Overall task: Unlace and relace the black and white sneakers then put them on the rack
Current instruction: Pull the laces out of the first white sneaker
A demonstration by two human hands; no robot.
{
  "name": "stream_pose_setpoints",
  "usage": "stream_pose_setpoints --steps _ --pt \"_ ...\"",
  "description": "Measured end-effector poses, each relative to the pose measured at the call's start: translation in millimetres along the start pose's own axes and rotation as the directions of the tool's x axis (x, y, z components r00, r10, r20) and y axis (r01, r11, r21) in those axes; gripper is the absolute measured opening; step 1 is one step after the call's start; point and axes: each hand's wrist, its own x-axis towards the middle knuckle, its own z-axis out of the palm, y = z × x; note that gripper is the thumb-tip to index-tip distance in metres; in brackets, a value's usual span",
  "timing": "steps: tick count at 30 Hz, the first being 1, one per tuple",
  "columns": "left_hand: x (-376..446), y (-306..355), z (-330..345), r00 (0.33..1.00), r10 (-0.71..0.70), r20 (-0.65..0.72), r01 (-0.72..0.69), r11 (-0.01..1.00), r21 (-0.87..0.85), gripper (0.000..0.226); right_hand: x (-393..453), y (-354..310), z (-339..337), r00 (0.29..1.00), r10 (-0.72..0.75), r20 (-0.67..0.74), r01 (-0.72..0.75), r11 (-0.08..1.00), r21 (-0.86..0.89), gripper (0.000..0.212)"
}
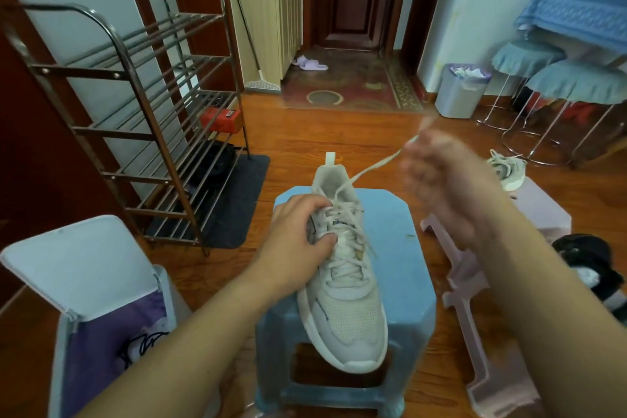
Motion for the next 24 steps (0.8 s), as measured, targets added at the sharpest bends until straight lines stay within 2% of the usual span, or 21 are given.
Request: stream_pose_setpoints --steps 1,2,3,4,5,7,11,14,15,16,17,18,19,20,21,22,23,24 --pt "0 1 0 1.0 -0.011 0.001 0.011 1.0 -0.016 0.042 -4 11 0 0.994 0.106 0.021 -0.093 0.937 -0.337 0.029" --pt "0 2 -1 1.0 -0.016 0.002 0.016 1.0 -0.021 0.042 -9 21 5 0.977 0.207 0.056 -0.124 0.759 -0.639 0.036" --pt "0 2 -2 1.0 -0.017 0.003 0.017 1.0 -0.019 0.042 -14 30 10 0.956 0.277 0.094 -0.076 0.546 -0.834 0.042" --pt "0 3 -2 1.0 -0.014 0.003 0.014 1.0 -0.015 0.042 -19 36 17 0.946 0.297 0.13 0.011 0.372 -0.928 0.046" --pt "0 4 -3 1.0 -0.01 0.001 0.01 1.0 -0.012 0.041 -23 40 23 0.95 0.27 0.159 0.087 0.261 -0.961 0.047" --pt "0 5 -4 1.0 -0.013 0.005 0.013 1.0 -0.004 0.042 -29 41 29 0.966 0.155 0.208 0.187 0.136 -0.973 0.039" --pt "0 7 -3 1.0 -0.02 0.006 0.02 1.0 0.009 0.042 -31 42 33 0.945 0.042 0.325 0.32 0.102 -0.942 0.031" --pt "0 6 -5 0.999 -0.025 0.039 0.026 1.0 -0.013 0.042 -32 52 40 0.894 -0.07 0.442 0.446 0.053 -0.894 0.029" --pt "0 6 -6 0.998 -0.032 0.05 0.034 0.999 -0.032 0.042 -31 53 41 0.887 -0.079 0.456 0.461 0.073 -0.884 0.027" --pt "0 6 -7 0.998 -0.043 0.056 0.046 0.997 -0.059 0.04 -31 50 42 0.898 -0.071 0.434 0.44 0.176 -0.881 0.025" --pt "1 5 -8 0.997 -0.052 0.059 0.057 0.995 -0.084 0.038 -30 45 41 0.926 -0.031 0.377 0.36 0.373 -0.855 0.025" --pt "2 5 -8 0.997 -0.057 0.059 0.062 0.993 -0.096 0.034 -30 38 39 0.948 0.038 0.317 0.227 0.618 -0.752 0.024" --pt "2 4 -9 0.997 -0.055 0.056 0.06 0.994 -0.09 0.031 -28 30 35 0.953 0.11 0.284 0.075 0.819 -0.569 0.024" --pt "3 3 -8 0.998 -0.047 0.052 0.051 0.996 -0.072 0.028 -27 21 30 0.944 0.147 0.294 -0.047 0.946 -0.322 0.024" --pt "3 2 -8 0.998 -0.037 0.047 0.04 0.998 -0.054 0.027 -24 12 25 0.936 0.135 0.326 -0.131 0.991 -0.036 0.023" --pt "3 1 -8 0.999 -0.031 0.043 0.033 0.999 -0.04 0.025 -22 2 19 0.935 0.086 0.345 -0.175 0.956 0.236 0.02" --pt "3 0 -7 0.999 -0.03 0.04 0.031 0.999 -0.034 0.023 -18 -5 12 0.942 0.021 0.336 -0.18 0.874 0.451 0.017" --pt "3 -1 -7 0.999 -0.033 0.039 0.034 0.999 -0.039 0.02 -14 -9 5 0.956 -0.031 0.293 -0.152 0.8 0.581 0.016"
